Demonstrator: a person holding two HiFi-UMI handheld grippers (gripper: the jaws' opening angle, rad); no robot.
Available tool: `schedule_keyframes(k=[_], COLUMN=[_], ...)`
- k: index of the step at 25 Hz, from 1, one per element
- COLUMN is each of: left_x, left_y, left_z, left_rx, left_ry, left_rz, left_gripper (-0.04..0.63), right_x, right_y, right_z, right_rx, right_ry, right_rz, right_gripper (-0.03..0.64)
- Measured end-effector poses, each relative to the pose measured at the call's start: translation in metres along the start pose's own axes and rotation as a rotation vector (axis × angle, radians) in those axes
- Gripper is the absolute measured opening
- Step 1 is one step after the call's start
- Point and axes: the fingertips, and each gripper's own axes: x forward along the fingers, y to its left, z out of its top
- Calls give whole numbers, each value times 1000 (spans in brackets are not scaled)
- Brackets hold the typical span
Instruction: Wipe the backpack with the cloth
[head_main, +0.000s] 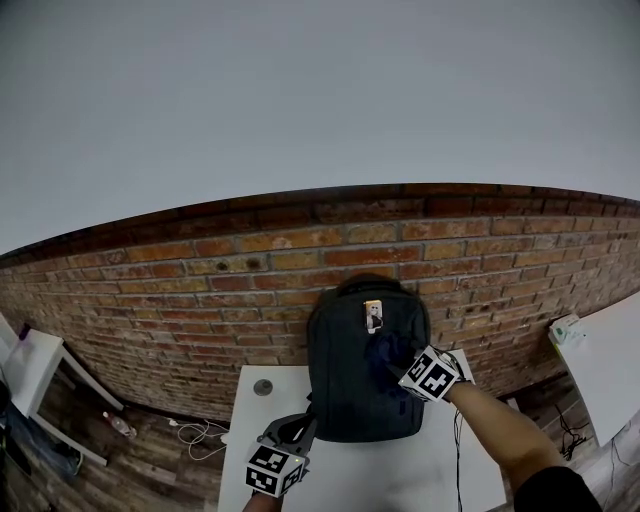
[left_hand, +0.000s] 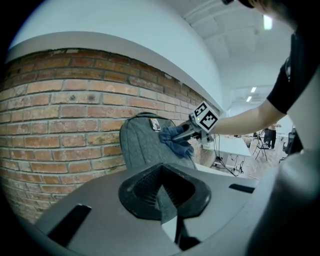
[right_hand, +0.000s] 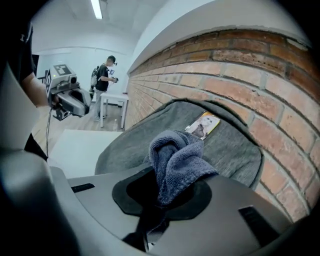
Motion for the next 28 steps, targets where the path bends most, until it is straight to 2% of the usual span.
schedule_keyframes(k=[13, 16, 23, 28], left_x=[-1, 0, -3, -5], left_y=[5, 5, 11, 13], left_z=[-9, -10, -10, -14], left_rx=[-18, -19, -25, -25], left_ry=[25, 27, 27, 34], left_rz=[16, 16, 29, 34], left_gripper=[-18, -18, -18, -18], right_x=[5, 6, 18, 35], right_y=[-96, -96, -81, -69], right_z=[79, 87, 110, 108], right_rx=[47, -3, -79, -70], right_ry=[-65, -45, -80, -57], right_rz=[-169, -172, -177, -140], right_gripper=[52, 53, 54, 52])
